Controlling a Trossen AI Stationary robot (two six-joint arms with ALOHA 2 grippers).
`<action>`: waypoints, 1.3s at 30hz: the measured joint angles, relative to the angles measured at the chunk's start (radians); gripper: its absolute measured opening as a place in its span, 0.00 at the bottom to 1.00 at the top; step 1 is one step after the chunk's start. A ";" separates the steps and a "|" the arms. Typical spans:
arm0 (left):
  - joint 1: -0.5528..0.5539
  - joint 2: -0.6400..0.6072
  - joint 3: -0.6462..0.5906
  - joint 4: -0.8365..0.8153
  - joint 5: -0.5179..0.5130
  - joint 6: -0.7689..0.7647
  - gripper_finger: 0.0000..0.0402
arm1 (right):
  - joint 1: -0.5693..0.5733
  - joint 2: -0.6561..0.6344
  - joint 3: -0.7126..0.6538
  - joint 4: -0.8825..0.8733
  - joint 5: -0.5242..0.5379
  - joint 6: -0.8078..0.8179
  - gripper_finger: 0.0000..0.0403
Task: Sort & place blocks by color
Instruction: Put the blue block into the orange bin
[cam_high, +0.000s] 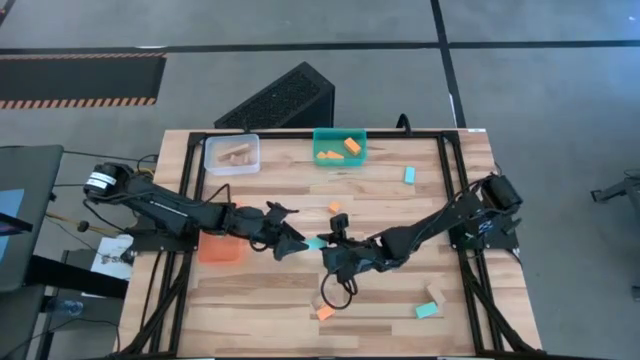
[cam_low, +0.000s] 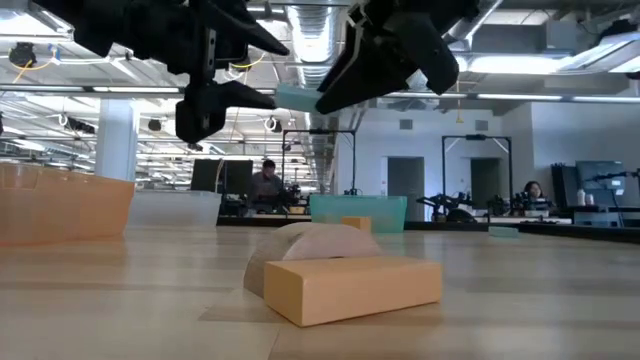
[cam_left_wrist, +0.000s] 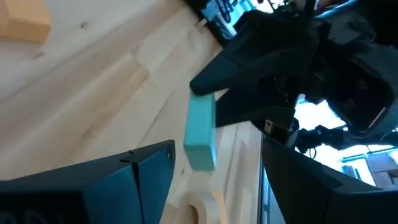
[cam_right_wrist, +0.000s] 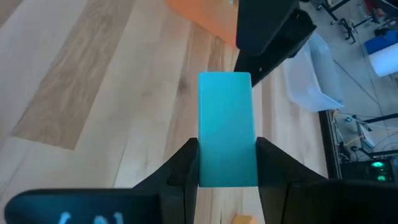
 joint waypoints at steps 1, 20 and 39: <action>0.003 0.000 0.000 0.004 0.001 0.008 0.56 | -0.003 0.000 0.000 0.005 0.000 -0.003 0.31; 0.042 0.004 0.000 0.002 -0.009 0.080 0.55 | -0.072 -0.001 0.000 0.095 0.012 -0.029 0.32; 0.066 -0.024 0.001 -0.089 -0.015 0.250 0.06 | -0.067 -0.002 0.000 0.131 -0.053 -0.004 0.47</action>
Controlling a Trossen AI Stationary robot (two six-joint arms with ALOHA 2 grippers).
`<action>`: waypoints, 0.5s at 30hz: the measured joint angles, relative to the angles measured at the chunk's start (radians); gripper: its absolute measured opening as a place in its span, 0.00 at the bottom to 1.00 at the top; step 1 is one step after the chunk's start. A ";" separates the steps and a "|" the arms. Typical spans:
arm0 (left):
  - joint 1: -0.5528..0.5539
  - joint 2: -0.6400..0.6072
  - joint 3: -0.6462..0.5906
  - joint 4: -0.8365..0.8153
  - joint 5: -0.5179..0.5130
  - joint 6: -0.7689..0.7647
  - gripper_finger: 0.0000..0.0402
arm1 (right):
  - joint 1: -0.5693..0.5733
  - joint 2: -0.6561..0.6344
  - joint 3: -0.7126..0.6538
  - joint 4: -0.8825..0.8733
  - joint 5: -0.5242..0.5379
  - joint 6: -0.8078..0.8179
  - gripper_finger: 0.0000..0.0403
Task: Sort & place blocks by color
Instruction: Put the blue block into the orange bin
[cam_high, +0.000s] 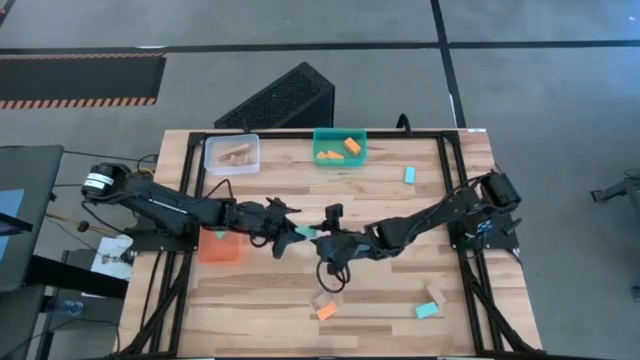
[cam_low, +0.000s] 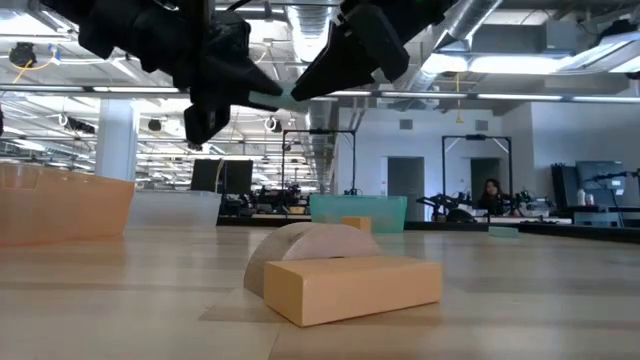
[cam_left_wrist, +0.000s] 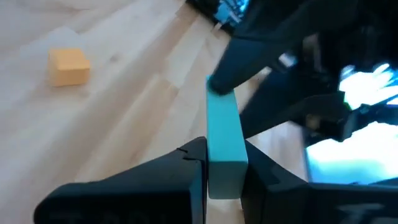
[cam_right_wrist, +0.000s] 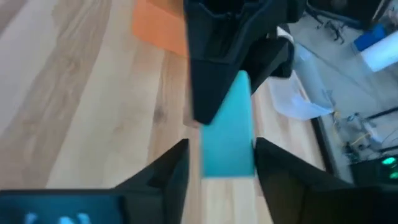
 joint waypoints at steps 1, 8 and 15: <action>0.008 -0.015 0.008 -0.055 -0.011 0.025 0.06 | 0.002 -0.001 0.000 -0.004 -0.006 0.029 0.50; 0.020 -0.195 0.102 -0.667 -0.140 0.100 0.06 | 0.011 -0.013 0.000 -0.158 -0.126 0.234 0.64; -0.065 -0.339 0.156 -1.284 -0.141 -0.138 0.06 | 0.012 -0.012 -0.011 -0.278 -0.139 0.352 0.64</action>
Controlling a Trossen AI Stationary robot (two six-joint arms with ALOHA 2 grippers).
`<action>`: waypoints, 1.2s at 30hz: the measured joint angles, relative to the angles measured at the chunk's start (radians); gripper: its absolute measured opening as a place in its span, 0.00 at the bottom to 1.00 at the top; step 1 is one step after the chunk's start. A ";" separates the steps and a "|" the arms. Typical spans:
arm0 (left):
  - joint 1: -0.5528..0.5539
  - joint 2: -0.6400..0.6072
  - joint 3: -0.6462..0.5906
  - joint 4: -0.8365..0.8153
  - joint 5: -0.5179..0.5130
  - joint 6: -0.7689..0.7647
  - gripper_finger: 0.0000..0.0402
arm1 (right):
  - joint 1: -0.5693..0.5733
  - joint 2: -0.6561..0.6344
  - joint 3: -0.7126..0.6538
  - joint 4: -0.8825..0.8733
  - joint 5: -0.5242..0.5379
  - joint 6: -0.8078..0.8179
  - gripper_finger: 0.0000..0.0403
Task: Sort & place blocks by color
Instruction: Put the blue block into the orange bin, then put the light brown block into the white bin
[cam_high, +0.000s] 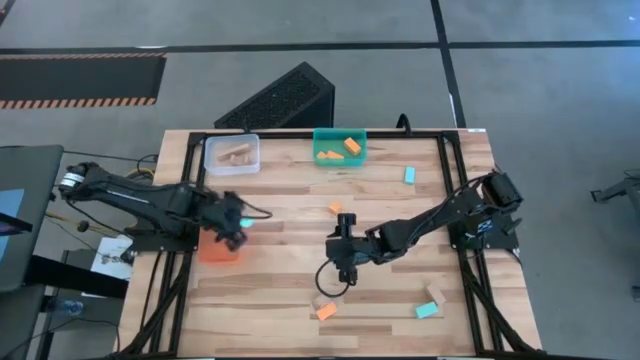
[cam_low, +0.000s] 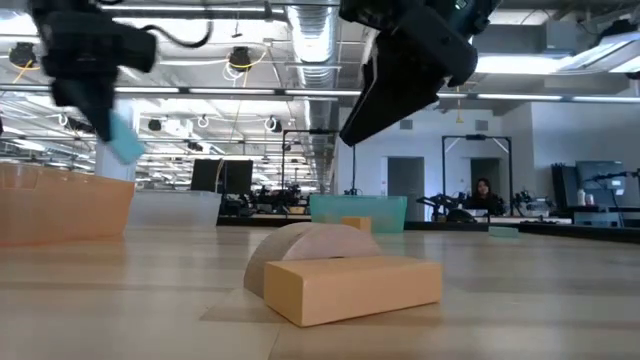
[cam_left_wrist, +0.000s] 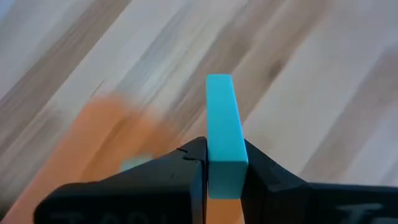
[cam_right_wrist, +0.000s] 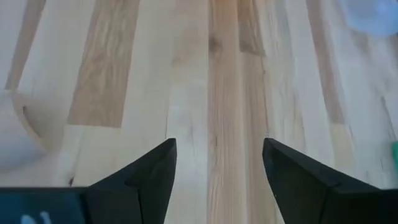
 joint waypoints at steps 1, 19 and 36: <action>-0.016 -0.016 -0.002 -0.057 -0.005 -0.043 0.06 | 0.000 0.000 0.000 0.004 0.000 -0.005 0.64; -0.102 0.043 -0.009 -0.221 0.013 -0.172 0.40 | -0.056 0.000 0.001 0.085 -0.006 -0.100 0.64; -0.099 -0.005 -0.130 0.633 -0.296 0.530 0.58 | -0.121 -0.004 0.001 -0.096 -0.018 -0.022 0.64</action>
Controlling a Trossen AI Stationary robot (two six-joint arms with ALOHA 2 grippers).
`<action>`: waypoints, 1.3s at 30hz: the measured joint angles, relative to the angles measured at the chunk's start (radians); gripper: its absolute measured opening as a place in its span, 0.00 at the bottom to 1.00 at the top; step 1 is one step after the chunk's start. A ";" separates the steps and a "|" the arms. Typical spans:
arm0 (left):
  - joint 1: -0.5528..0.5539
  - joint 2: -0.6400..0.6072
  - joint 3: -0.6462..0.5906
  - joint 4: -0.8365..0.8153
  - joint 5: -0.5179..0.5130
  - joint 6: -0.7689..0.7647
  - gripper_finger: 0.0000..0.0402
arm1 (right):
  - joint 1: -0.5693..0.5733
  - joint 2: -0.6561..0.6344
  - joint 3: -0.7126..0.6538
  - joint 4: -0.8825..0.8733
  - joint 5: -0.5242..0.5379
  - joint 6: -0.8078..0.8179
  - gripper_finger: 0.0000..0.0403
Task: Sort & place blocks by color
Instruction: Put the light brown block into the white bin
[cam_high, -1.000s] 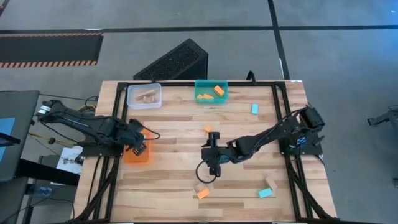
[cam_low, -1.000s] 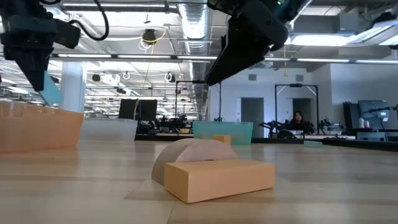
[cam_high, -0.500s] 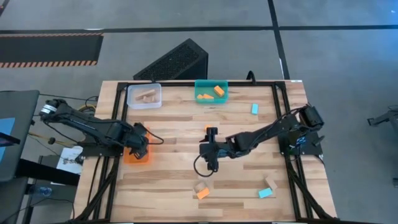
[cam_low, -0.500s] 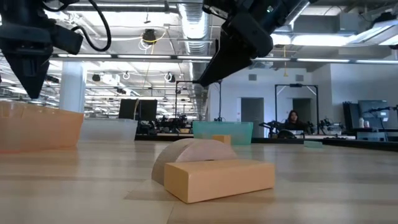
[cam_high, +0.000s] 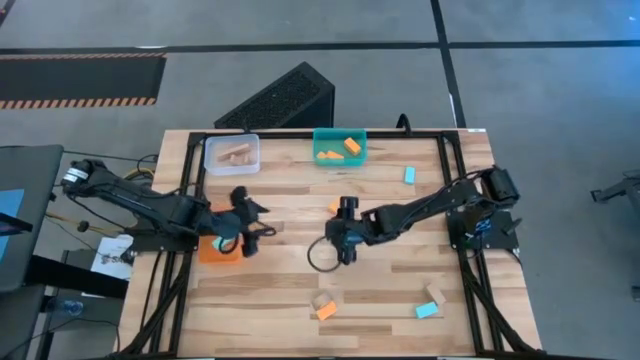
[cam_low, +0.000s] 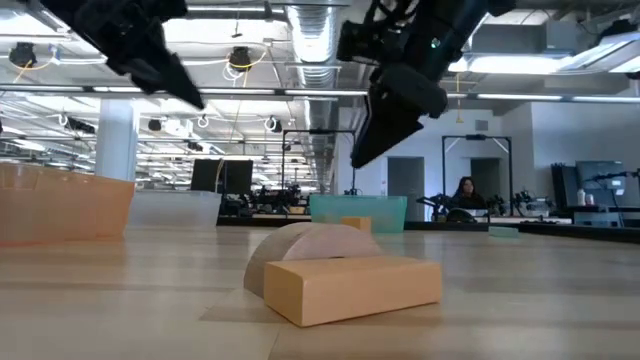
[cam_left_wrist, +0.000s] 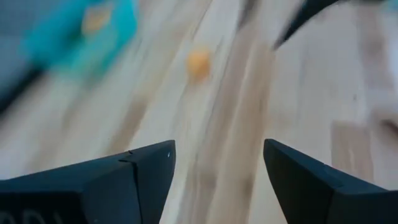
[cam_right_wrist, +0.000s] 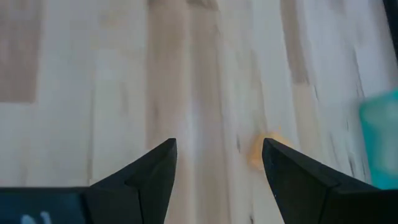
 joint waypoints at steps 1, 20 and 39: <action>0.009 -0.002 -0.036 0.108 -0.002 0.084 0.58 | -0.011 -0.007 0.000 -0.024 -0.012 0.014 0.64; 0.293 -0.161 -0.354 0.883 0.402 0.391 0.58 | 0.291 -0.277 -0.206 -0.437 -0.517 1.259 0.64; 0.295 -0.159 -0.354 0.887 0.463 0.366 0.58 | 0.527 -0.280 -0.389 -0.420 -0.693 1.706 0.64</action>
